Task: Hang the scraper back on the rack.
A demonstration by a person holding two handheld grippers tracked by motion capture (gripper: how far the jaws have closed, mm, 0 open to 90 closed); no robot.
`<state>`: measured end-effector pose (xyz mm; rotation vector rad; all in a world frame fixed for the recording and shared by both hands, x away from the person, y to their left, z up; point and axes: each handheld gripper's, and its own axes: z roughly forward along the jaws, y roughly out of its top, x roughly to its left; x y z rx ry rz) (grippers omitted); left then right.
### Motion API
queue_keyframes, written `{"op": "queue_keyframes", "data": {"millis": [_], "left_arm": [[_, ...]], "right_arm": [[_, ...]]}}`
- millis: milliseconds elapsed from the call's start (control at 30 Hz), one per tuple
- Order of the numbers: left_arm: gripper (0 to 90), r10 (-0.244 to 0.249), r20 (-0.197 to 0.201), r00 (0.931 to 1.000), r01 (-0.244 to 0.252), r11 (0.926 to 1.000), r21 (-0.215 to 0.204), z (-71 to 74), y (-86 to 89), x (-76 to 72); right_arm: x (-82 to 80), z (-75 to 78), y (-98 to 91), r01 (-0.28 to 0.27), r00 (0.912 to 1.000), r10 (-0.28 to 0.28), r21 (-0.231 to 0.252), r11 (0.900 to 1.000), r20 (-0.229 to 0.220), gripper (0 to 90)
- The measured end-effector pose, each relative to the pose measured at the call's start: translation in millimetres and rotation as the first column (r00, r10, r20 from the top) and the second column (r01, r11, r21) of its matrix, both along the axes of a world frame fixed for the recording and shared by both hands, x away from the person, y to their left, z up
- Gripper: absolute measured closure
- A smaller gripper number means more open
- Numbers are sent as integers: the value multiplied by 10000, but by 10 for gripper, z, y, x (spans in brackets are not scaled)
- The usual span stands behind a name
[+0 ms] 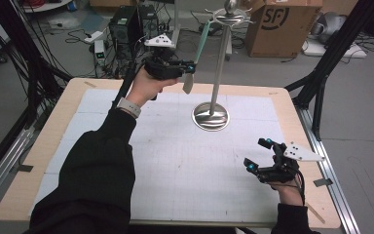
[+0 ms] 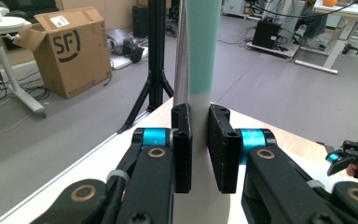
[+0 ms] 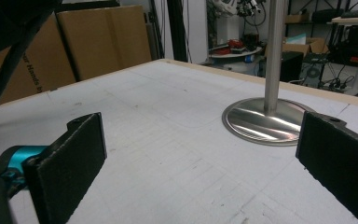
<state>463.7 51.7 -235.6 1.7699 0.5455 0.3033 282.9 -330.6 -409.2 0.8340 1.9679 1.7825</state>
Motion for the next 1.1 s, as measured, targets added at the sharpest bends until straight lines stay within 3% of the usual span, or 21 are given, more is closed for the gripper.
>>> {"op": "queue_keyframes", "data": {"millis": [133, 233, 500, 700, 833, 900, 1000, 1100], "left_arm": [[679, 115, -118, 9999, -112, 9995, 283, -30, -14, -10], [616, 1, -29, 10000, -1, 10000, 4, -59, 29, -39], [338, -385, 285, 9989, 388, 9992, -93, -208, 128, -172], [177, -782, 837, 9934, 814, 9961, -355, -272, 200, -360], [132, -853, 1131, 9899, 918, 9943, -535, -322, 300, -469], [94, -920, 1066, 9900, 1009, 9916, -811, -350, 369, -507], [70, -1039, 573, 9929, 1096, 9883, -1062, -397, 469, -560], [67, -1026, 665, 9925, 1096, 9876, -1127, -477, 547, -635]], "right_arm": [[-5, 3, -9, 16, 10000, -16, 10, 10000, 44, 7], [-5, 0, -10, -7, 10000, 7, 19, 10000, -9, 7], [-28, 5, 7, -11, 10000, 11, -56, 10000, 21, 7], [-37, 18, 12, -1, 9999, 1, 10, 10000, 148, 7], [-45, 25, 17, 29, 9999, -30, 24, 10000, 120, 7], [-44, 25, 20, 21, 9999, -21, 16, 10000, 169, 7], [-44, 25, 23, 24, 9998, -24, -20, 10000, 180, 7], [-44, 28, 27, 88, 9997, -87, -32, 10000, 234, 7]]}}
